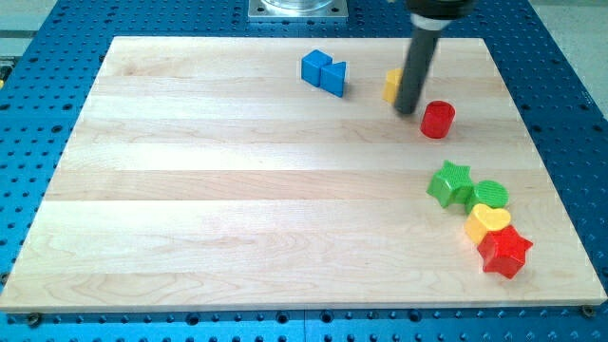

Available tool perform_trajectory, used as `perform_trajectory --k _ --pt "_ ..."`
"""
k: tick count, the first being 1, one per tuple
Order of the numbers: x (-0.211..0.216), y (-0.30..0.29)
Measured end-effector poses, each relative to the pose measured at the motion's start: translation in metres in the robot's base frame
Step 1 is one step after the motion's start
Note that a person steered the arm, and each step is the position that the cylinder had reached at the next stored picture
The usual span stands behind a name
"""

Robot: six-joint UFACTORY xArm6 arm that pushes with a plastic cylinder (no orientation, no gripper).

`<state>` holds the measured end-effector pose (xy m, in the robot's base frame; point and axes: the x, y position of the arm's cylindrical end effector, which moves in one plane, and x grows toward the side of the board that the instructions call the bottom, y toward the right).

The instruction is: Move the yellow hexagon diagonally down to the blue blocks

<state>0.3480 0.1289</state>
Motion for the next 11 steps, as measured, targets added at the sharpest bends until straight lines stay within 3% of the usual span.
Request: perform_trajectory --k 1,2,4,5,6,7,9,10,11 --pt "-0.026 0.068" --pt "-0.068 0.061" --pt "0.030 -0.036" --pt "0.004 -0.012" --pt "-0.005 -0.041" --pt "0.041 -0.122" --pt "0.055 -0.024" --pt "0.062 -0.003" --pt "0.090 0.056"
